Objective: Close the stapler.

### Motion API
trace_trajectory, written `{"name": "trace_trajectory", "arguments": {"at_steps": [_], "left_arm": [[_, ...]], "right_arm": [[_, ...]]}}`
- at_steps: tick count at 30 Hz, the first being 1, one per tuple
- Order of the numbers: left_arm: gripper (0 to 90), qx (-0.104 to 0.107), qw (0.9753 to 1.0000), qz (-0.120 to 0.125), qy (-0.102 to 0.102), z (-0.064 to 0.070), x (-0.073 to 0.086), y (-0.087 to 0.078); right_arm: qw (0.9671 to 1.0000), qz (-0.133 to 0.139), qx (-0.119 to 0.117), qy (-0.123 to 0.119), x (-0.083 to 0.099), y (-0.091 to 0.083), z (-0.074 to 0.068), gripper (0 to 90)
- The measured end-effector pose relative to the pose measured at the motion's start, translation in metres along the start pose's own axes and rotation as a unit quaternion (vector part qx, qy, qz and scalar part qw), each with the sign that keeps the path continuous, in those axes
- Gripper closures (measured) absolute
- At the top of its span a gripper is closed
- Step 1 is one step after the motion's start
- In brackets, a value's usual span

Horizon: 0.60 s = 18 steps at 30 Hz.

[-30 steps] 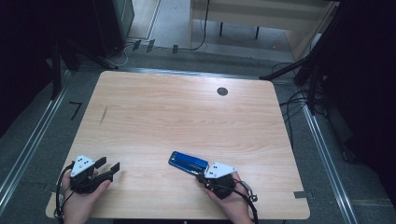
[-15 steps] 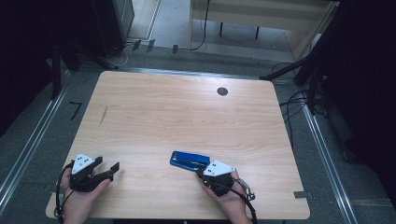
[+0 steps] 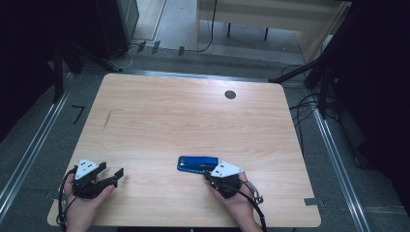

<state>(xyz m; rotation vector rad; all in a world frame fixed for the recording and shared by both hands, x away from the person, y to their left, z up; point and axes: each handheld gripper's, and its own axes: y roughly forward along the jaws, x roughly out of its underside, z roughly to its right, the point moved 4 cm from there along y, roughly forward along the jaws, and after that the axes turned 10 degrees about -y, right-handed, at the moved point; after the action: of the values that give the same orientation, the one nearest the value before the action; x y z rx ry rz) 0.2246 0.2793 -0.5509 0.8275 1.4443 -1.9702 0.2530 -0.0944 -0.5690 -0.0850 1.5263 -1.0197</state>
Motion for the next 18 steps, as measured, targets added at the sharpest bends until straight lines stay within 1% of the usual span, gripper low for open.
{"name": "trace_trajectory", "arguments": {"at_steps": [6, 8, 9, 11, 13, 14, 16, 18], "left_arm": [[30.1, -0.001, 1.0, 0.0, 0.0, 0.0, 0.0, 0.001], [30.0, -0.001, 1.0, -0.001, 0.0, 0.0, 0.0, 0.0], [30.0, -0.001, 1.0, -0.002, 0.0, 0.0, 0.0, 0.0], [29.8, 0.0, 1.0, -0.001, -0.001, 0.0, 0.0, 0.0], [29.5, 0.001, 1.0, 0.0, -0.002, -0.001, 0.0, 0.0], [29.4, 0.0, 1.0, -0.001, -0.002, -0.001, 0.0, 0.0], [29.2, 0.003, 1.0, -0.001, -0.003, -0.001, 0.0, 0.0], [28.8, 0.003, 1.0, -0.003, -0.004, -0.001, 0.0, 0.0]], "right_arm": [[0.9999, 0.005, -0.005, 0.013, 0.0, 0.002, 0.004, 90.0], [0.9999, 0.006, -0.006, 0.013, 0.0, 0.002, 0.004, 90.0], [0.9998, 0.005, -0.009, 0.014, 0.0, 0.002, 0.004, 85.8], [0.9995, 0.007, -0.024, 0.019, 0.0, 0.001, 0.002, 75.6], [0.9997, 0.007, -0.021, 0.012, -0.001, -0.002, 0.0, 69.0], [0.9997, 0.01, -0.018, 0.011, -0.001, -0.005, 0.001, 66.4], [0.9994, 0.025, -0.019, 0.017, -0.002, -0.013, 0.003, 61.2], [0.9987, 0.038, -0.023, 0.024, -0.003, -0.024, 0.007, 53.5]]}}
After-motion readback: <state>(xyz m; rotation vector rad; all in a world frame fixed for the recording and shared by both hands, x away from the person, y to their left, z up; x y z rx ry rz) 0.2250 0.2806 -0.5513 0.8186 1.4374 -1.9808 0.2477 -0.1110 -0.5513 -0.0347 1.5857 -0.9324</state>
